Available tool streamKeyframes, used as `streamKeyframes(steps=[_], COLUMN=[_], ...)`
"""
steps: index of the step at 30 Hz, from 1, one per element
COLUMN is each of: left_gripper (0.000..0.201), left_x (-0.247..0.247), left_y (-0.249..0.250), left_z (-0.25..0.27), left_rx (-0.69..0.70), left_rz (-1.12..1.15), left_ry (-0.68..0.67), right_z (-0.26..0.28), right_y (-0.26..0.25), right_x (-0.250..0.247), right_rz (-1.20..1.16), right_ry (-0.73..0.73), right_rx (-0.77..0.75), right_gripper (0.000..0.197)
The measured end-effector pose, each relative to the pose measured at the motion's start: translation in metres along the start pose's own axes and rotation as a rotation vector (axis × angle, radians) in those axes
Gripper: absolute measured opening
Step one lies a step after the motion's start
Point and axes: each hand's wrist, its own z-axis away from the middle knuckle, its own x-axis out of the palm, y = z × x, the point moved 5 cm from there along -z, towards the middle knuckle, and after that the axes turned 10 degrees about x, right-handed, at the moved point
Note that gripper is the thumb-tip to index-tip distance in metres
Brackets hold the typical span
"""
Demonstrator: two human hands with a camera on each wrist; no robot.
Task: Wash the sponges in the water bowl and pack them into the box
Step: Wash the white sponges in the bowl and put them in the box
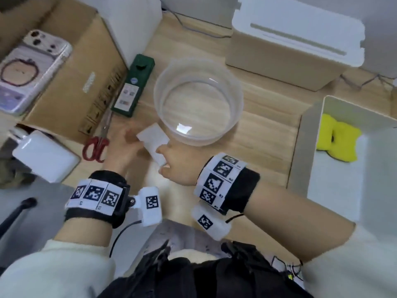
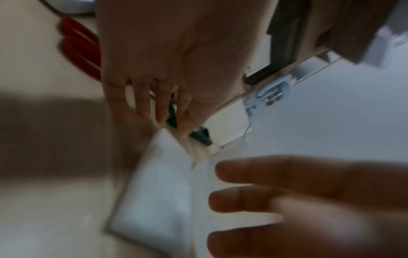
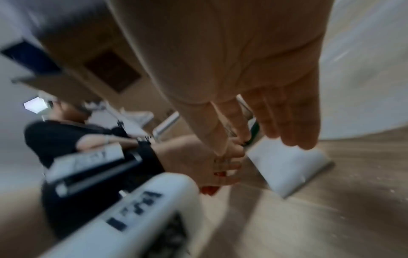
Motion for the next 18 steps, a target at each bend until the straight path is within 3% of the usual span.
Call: streamKeyframes(steps=[2,4,8,14,18], left_gripper=[0.049,0.052,0.033,0.017,0.030], left_x=[0.001,0.004,0.008,-0.022,-0.025], left_y=[-0.015,-0.019,-0.014,0.012,0.050], left_z=[-0.004,-0.008,-0.013,-0.014,-0.010], left_rx=[-0.068,-0.082,-0.126,-0.181,-0.124], left_rz=[0.026,0.024,0.090,0.415,0.630], left_ry=[-0.116,-0.153,-0.172,-0.124,-0.280], right_z=[-0.013,-0.026,-0.043,-0.027,-0.004], right_y=[-0.006,-0.006,-0.008,-0.015,-0.024], right_x=[0.012,0.025,0.038,0.018,-0.016], right_rz=[0.128,0.131,-0.015,-0.217,-0.252], right_ry=[0.069,0.056,0.002,0.171,0.349], right_rx=[0.077,0.146,0.219,0.072,-0.076], right_gripper=[0.040,0.053,0.076,0.093,0.105])
